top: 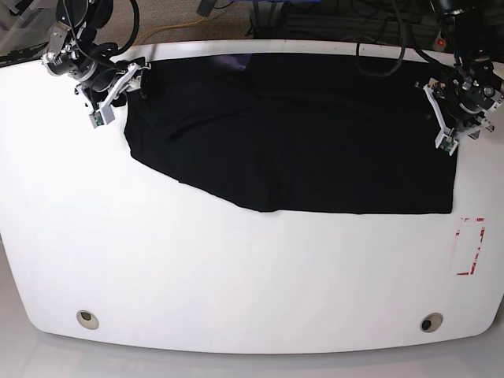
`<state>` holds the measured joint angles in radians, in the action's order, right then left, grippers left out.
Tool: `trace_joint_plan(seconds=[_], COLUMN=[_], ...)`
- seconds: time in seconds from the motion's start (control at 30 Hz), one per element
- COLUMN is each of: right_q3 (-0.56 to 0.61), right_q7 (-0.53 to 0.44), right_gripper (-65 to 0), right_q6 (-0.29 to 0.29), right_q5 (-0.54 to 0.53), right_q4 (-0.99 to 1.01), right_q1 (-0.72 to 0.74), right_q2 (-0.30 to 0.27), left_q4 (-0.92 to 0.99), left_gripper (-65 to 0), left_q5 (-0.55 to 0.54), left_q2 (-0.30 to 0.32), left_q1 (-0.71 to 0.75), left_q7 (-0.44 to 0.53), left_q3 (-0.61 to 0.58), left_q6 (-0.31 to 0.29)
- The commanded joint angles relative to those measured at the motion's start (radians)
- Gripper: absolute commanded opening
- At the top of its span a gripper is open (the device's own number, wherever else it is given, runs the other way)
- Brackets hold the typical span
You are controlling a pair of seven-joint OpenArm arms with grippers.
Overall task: Fold the T-shirt properly
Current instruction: 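Drag the shirt edge with both grippers toward the robot, then release the edge and grasp the shirt's opposite hem with both grippers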
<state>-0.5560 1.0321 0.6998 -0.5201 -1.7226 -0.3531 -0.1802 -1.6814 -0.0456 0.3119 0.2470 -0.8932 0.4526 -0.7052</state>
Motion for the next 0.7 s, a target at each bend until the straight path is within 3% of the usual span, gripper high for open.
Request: trace_joint_plan(seconds=[0.0, 0.33, 0.47, 0.67], right_q3=[-0.005, -0.005, 0.001, 0.006], right_q7=[0.007, 0.011, 0.017, 0.029], right_gripper=[-21.2, -21.4, -21.4, -21.4], right_q6=[-0.002, -0.002, -0.002, -0.002], right_q5=[0.005, 0.002, 0.005, 0.025], right_q4=[-0.004, -0.115, -0.101, 0.085], right_q1=[-0.002, -0.001, 0.082, 0.256], right_q2=[-0.029, -0.080, -0.083, -0.100], left_q4=[0.057, -0.066, -0.081, -0.119], left_gripper=[-28.5, -28.5, -28.5, -28.5], left_q5=[0.014, 0.010, 0.010, 0.010], left_q2=[0.056, 0.082, 0.051, -0.001], left_q1=[-0.059, -0.077, -0.053, -0.013], left_q7=[-0.002, -0.004, -0.005, -0.005], left_q3=[0.012, 0.084, 0.087, 0.090], left_q6=[0.007, 0.007, 0.007, 0.007])
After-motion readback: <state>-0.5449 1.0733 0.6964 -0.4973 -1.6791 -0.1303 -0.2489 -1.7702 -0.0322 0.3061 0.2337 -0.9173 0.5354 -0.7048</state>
